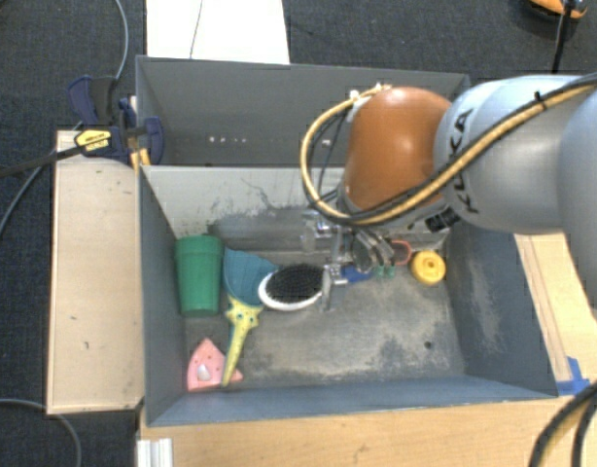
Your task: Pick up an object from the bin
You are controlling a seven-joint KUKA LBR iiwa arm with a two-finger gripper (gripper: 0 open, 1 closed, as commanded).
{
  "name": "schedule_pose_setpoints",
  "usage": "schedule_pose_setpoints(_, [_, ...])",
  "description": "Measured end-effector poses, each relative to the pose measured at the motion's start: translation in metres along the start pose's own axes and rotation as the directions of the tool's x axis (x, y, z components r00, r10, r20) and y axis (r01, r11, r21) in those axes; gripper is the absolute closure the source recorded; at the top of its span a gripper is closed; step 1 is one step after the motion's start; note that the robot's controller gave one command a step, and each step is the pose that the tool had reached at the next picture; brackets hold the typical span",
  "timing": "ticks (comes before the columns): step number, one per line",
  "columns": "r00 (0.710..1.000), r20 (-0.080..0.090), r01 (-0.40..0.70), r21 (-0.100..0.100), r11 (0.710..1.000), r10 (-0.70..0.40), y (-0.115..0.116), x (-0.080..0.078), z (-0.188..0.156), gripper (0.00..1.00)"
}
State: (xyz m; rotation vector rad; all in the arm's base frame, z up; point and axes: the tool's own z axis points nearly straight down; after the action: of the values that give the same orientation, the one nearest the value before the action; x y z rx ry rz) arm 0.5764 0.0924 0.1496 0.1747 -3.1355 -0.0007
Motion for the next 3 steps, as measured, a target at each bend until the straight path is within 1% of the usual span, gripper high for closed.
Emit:
schedule_pose_setpoints(1, [0.976, 0.010, 0.216, 0.001, 0.976, -0.216, 0.007, 0.000, 0.008, 0.00])
schedule_pose_setpoints(2, [0.966, 0.008, 0.258, 0.001, 0.966, -0.258, 0.008, 0.000, 0.040, 0.00])
schedule_pose_setpoints(3, [0.910, 0.014, 0.413, 0.006, 0.911, -0.413, 0.008, -0.003, 0.056, 0.00])
